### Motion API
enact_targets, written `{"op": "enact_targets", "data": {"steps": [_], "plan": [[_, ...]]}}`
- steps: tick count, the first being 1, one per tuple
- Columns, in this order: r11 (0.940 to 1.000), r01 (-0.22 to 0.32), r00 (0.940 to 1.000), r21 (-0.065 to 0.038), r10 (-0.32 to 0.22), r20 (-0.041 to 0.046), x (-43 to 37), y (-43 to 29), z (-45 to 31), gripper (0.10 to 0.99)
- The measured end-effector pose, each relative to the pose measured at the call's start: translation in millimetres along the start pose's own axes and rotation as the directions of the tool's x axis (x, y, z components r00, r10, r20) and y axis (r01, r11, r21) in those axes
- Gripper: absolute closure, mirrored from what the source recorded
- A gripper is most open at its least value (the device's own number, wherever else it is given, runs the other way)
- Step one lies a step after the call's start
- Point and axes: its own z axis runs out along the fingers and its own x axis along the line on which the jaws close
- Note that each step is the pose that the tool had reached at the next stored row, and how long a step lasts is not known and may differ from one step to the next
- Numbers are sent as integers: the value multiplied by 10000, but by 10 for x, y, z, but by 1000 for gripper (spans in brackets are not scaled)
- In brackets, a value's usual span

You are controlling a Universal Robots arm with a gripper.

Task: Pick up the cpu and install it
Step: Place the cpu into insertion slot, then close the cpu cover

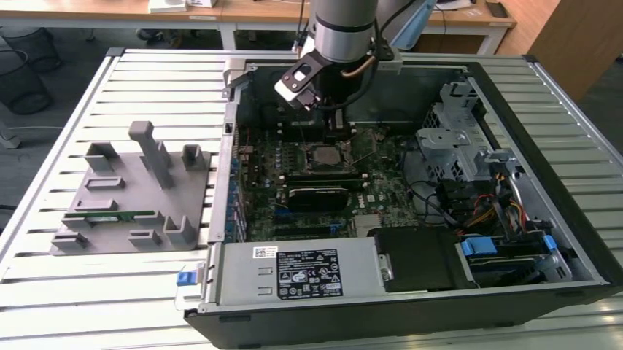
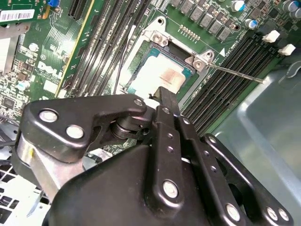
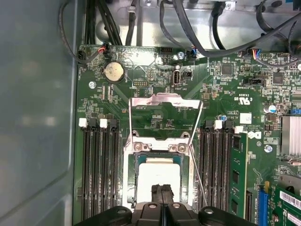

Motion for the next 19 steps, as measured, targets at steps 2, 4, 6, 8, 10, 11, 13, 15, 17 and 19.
{"op": "enact_targets", "data": {"steps": [2,4,6,8,10,11,13,15,17,19], "plan": [[10000,0,10000,0,0,0,0,0,-7,980],[10000,0,10000,0,0,0,0,0,-18,980],[10000,0,10000,0,0,1,-1,0,-32,980],[10000,1,10000,0,-1,-4,-1,0,-54,980],[10000,0,10000,-1,0,-19,-2,0,-81,980],[10000,0,10000,-1,0,-21,-2,0,-94,980],[10000,0,10000,0,0,-24,-3,0,-128,980],[10000,1,10000,-1,-1,-43,-3,0,-162,980],[10000,0,10000,-1,0,-70,-4,0,-198,980],[10000,0,9999,-2,-1,-102,-5,0,-234,980]]}}
